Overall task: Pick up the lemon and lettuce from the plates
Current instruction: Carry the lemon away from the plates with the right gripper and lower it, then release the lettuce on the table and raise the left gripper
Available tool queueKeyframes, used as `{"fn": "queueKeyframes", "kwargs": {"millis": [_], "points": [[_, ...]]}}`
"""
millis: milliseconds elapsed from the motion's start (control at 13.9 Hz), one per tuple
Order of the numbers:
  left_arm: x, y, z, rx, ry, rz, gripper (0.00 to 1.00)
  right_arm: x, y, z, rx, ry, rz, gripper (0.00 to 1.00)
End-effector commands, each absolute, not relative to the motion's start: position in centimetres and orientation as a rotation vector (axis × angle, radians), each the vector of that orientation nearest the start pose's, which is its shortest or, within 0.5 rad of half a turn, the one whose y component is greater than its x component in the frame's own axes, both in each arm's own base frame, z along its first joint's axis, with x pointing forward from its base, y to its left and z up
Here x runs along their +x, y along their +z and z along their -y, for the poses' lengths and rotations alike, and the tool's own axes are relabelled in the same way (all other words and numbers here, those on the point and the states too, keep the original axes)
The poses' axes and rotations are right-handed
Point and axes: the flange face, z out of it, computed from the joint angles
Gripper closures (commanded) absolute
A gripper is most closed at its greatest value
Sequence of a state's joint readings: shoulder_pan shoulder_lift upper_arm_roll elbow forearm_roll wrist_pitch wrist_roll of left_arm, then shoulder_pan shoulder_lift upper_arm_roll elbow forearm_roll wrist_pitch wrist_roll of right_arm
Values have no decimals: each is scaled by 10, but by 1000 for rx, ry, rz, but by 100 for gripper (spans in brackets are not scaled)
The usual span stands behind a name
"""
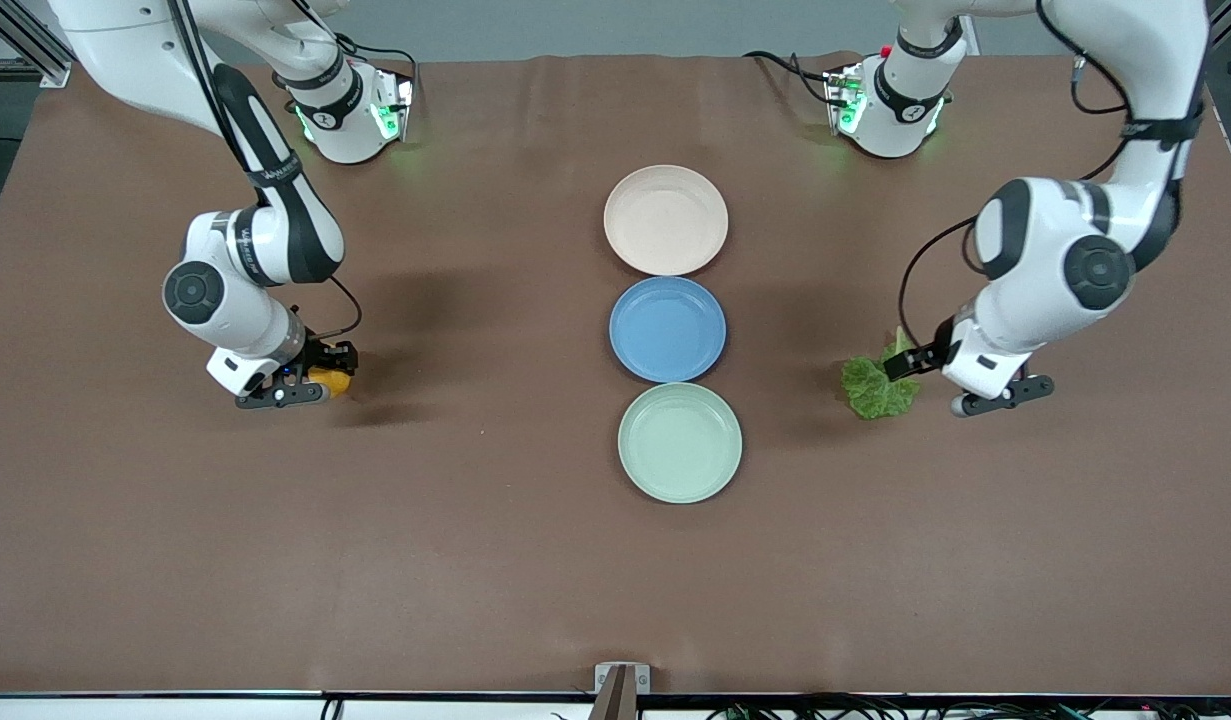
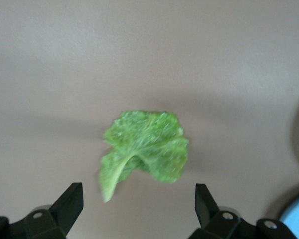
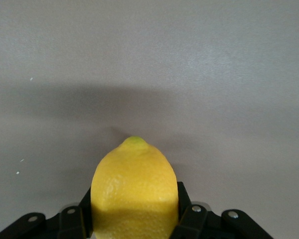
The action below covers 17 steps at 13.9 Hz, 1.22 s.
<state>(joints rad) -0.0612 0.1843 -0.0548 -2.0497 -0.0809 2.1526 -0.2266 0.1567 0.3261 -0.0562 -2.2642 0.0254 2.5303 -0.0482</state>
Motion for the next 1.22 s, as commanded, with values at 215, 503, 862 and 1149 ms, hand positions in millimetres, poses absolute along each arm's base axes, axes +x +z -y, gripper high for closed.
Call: {"fn": "queueKeyframes", "kwargs": {"millis": [215, 503, 862, 1149], "points": [[591, 466, 51, -3203, 150, 3, 1, 528, 199, -24, -3114, 96, 254, 98], [593, 535, 45, -3210, 120, -1, 1, 525, 189, -29, -3095, 111, 224, 98], [570, 600, 39, -3213, -35, 4, 1, 526, 190, -47, -3077, 85, 249, 98], [564, 625, 39, -3214, -91, 34, 0, 527, 190, -40, -3072, 78, 305, 98]]}}
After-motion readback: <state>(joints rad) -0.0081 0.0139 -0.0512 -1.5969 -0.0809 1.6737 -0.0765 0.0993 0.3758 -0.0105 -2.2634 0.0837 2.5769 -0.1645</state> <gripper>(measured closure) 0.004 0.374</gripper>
